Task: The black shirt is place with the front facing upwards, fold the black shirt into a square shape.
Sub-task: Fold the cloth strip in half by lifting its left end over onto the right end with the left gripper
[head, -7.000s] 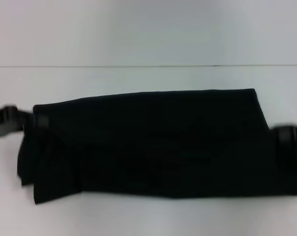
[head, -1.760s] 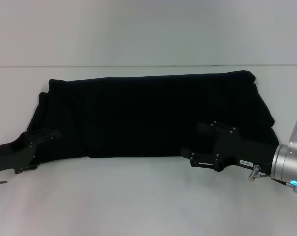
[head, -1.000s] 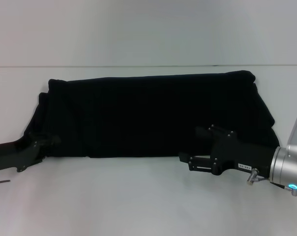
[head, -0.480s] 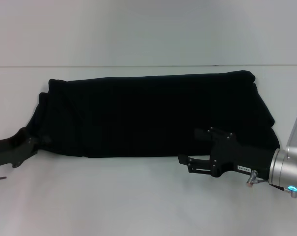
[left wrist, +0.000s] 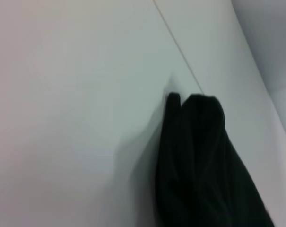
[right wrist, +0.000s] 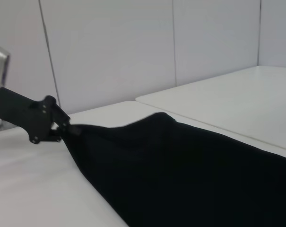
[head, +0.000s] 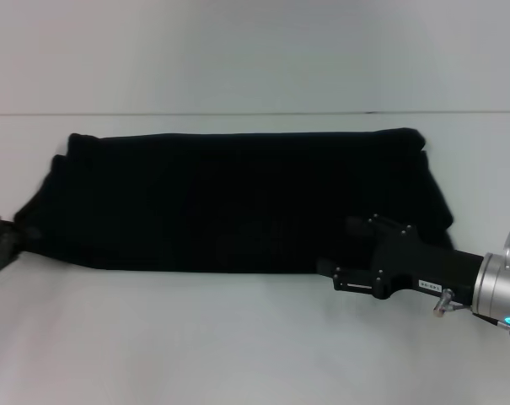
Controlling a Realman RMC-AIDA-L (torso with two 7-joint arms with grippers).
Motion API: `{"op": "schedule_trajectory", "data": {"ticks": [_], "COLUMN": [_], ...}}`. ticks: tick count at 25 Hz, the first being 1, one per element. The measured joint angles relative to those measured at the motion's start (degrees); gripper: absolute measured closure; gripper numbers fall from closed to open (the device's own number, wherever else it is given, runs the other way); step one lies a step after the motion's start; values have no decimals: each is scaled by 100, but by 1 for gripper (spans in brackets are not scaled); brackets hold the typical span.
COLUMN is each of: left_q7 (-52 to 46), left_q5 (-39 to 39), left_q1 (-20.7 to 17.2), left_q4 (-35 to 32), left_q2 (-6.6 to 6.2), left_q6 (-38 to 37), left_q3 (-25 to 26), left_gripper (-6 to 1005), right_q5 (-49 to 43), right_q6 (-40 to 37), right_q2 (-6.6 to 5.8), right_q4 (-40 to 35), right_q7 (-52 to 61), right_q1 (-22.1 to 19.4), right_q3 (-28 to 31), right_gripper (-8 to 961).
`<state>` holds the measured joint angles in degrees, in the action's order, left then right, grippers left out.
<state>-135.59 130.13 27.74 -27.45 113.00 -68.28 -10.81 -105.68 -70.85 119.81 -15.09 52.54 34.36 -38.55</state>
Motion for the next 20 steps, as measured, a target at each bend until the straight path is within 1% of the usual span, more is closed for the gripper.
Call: {"op": "schedule_trajectory", "data": {"ticks": [4,6,11,13,17,20], "left_q7": [37,43,46,47,50,72], "left_q5": [-2,-3,-7,-51,-290,-549], "left_q1": [-107,-122,-101,-42,198,551], "left_q4": [-162,-174,-180,-181,-183,-183], "left_q2": [-64,-105,-153,-161,-189,-181], "left_q6": [3,3,-44,-155,-572,-948], "left_q3": [238,281,298,299,277,231], "left_gripper": [936,932,924,920,913,908], "right_q5": [2,4,4,5,4,4], "right_q6": [0,0,-1,-19,-83,-93], "right_q2": [-4,-13,-20,-21,-34,-46], "right_q4": [-37,-38,-77,-122,-193,-234], "right_q7": [1,1,2,2,1,2], "right_q1": [-55,-86,-191,-264,-431,-562], "right_q3": [50,90,203,270,440,531], "right_gripper": [19,19,19,19,19,19]}}
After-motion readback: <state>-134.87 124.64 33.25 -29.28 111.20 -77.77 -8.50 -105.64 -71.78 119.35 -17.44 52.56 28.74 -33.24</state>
